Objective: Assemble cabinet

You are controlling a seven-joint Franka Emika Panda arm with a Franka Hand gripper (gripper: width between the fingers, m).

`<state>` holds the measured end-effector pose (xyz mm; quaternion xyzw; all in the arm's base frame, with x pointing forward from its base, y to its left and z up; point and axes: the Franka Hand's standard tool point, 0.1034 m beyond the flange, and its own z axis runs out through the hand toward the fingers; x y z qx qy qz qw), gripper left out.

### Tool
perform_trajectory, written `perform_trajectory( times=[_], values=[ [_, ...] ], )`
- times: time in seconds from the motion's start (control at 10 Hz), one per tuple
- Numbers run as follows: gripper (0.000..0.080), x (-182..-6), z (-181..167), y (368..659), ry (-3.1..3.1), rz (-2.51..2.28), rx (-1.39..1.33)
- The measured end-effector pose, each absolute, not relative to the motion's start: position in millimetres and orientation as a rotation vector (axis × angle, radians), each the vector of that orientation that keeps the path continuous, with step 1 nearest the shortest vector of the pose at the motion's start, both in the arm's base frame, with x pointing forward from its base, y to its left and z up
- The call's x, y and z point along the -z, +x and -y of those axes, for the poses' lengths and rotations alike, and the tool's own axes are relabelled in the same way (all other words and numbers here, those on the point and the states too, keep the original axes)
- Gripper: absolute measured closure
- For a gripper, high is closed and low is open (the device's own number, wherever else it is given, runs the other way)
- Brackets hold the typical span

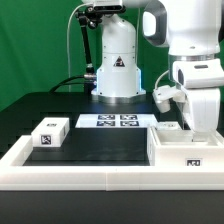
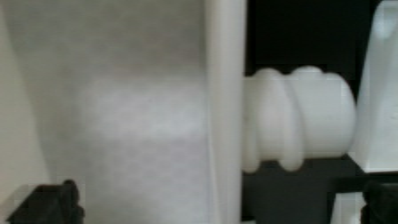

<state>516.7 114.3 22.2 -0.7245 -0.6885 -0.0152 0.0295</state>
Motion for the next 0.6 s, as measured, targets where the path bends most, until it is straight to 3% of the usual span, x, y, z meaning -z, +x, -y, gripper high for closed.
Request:
perform_trajectory(
  times=[0.2,0.6],
  values=[
    [0.0003,-26.6,-114.2,514.7,-2.241,2.12,0.046],
    [0.0003,-61.4,-124.4,496.8,-2.295,2.1,0.066]
  ],
)
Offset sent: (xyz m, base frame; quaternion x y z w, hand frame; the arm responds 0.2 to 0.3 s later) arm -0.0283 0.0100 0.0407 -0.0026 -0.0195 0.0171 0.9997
